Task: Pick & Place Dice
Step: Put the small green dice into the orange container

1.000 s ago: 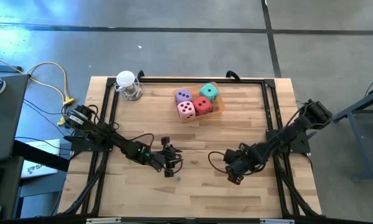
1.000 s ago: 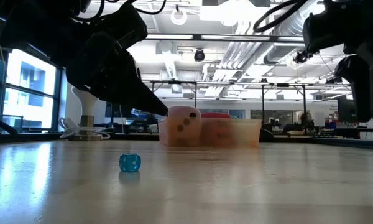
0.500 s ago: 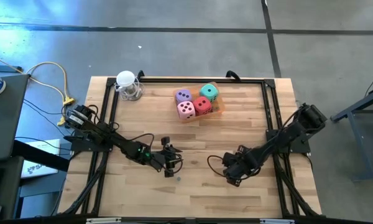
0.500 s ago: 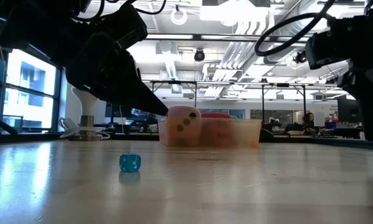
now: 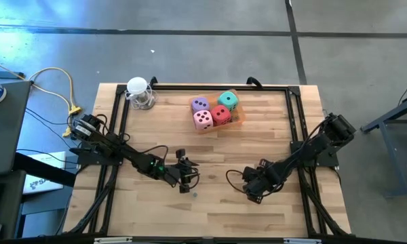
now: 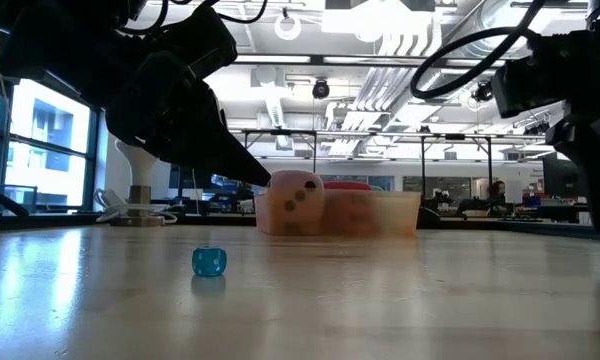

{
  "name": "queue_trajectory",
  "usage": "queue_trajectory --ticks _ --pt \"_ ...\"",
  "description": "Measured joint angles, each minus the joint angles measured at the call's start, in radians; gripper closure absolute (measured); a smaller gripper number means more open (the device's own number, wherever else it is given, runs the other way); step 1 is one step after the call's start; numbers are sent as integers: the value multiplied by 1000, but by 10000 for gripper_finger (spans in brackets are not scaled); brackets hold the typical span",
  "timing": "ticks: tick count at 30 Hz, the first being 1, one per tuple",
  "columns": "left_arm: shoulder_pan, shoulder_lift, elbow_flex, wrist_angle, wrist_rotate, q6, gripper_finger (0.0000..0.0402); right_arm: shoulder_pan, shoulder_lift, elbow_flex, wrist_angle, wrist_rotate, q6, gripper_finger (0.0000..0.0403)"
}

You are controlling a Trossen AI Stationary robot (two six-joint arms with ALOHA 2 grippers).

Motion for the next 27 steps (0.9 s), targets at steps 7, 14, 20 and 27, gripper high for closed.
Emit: queue_trajectory --ticks 7,14,20,27 --pt "0 0 0 0 0 0 225 0 0 0 18 0 1 202" --pt "0 0 0 0 0 0 225 -6 0 0 16 1 1 202" --pt "0 0 0 0 0 0 225 1 0 0 15 0 4 202" --pt "0 0 0 0 0 0 225 2 -1 0 15 -3 23 202"
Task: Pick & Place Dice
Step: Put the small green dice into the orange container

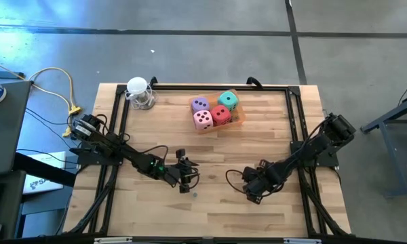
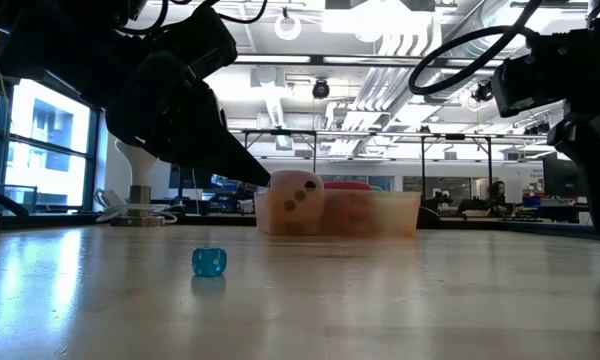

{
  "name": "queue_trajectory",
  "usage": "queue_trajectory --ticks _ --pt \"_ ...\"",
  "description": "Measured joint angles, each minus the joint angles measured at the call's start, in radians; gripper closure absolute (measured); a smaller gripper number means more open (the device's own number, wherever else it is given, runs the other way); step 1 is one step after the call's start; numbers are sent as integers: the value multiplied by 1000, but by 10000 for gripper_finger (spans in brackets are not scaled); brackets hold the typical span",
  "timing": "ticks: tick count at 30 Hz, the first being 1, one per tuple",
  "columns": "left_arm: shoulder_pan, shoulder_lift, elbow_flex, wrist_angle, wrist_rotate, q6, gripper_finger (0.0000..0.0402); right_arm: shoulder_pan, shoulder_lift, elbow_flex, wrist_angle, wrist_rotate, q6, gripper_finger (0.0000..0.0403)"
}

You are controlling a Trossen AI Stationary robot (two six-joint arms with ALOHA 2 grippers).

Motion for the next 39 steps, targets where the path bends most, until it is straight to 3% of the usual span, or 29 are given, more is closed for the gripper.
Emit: queue_trajectory --ticks 39 --pt "0 0 0 0 0 -1 225 0 -1 -103 120 -1 -30 202"
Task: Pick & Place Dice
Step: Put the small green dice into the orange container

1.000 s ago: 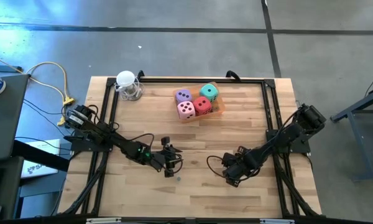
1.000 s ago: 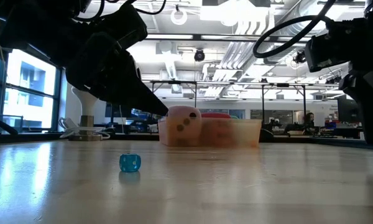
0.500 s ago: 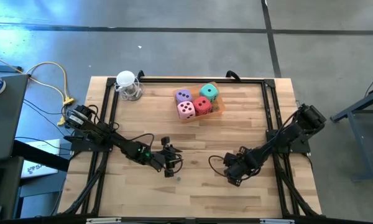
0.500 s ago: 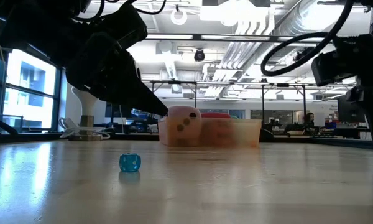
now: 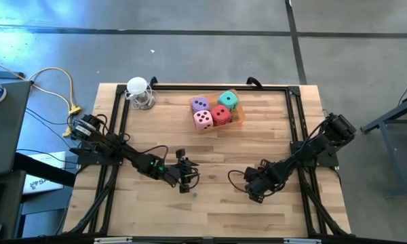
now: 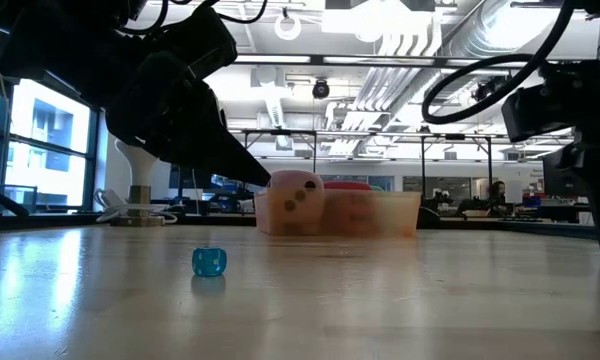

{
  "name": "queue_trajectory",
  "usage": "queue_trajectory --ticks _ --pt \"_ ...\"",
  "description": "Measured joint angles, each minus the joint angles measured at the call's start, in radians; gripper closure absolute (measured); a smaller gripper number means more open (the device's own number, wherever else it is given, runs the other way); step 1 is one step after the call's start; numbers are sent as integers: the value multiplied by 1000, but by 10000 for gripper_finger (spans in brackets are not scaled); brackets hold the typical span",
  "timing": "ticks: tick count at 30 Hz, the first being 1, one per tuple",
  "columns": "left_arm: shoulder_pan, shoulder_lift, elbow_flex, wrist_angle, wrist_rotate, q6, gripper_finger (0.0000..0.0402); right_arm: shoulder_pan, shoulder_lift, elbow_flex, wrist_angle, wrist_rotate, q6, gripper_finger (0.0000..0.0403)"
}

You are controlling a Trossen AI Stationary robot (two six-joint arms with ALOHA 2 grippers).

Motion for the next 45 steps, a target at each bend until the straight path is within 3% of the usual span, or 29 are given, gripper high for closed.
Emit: queue_trajectory --ticks 7,22,39,42,45 --pt "0 0 0 0 0 0 225 0 0 -1 28 38 -30 202" --pt "0 0 0 0 0 -3 225 -1 0 0 22 11 -20 205" --pt "0 0 0 0 0 -3 225 -17 0 1 16 -8 -52 359" --pt "0 0 0 0 0 -2 225 -25 0 1 15 7 -91 368" --pt "0 0 0 0 0 -2 225 -27 1 0 25 86 -120 368"
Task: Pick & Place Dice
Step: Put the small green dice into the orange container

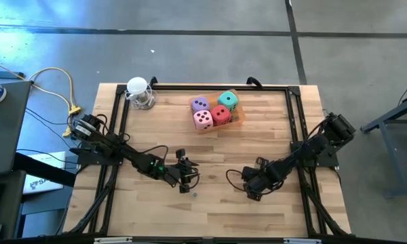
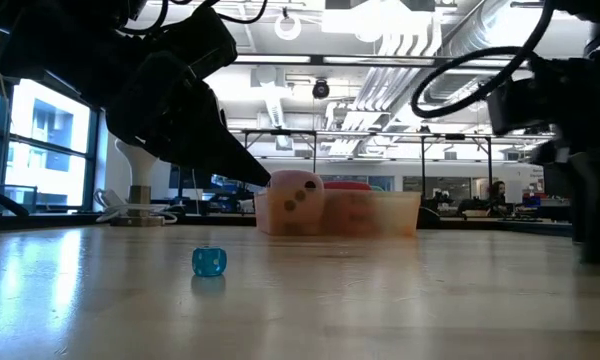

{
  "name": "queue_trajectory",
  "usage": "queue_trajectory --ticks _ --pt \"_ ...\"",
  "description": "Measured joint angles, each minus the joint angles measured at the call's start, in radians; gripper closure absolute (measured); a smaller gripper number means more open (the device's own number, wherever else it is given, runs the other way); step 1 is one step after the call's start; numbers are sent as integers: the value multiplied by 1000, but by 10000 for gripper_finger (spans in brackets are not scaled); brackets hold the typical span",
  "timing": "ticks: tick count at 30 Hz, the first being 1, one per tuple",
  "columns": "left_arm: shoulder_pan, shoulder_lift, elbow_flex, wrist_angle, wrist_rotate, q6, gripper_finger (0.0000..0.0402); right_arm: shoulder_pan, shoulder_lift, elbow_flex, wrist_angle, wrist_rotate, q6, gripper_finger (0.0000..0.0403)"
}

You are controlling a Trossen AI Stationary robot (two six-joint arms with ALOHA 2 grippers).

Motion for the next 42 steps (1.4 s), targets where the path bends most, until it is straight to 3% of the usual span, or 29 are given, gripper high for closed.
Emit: queue_trajectory --ticks 10,13,23,29,36,42 --pt "7 0 0 0 0 -9 225 -151 1 115 12 458 -264 366" --pt "7 0 0 0 0 -9 225 -236 1 173 -1 516 -340 365" --pt "5 0 0 -23 0 -12 225 -554 0 212 -58 501 -441 366" --pt "5 0 0 -38 0 -12 225 -735 0 212 29 304 -520 365" --pt "5 0 0 -41 0 -12 225 -821 0 212 65 175 -518 361" --pt "5 0 0 -42 0 -11 225 -826 0 211 66 174 -501 322"
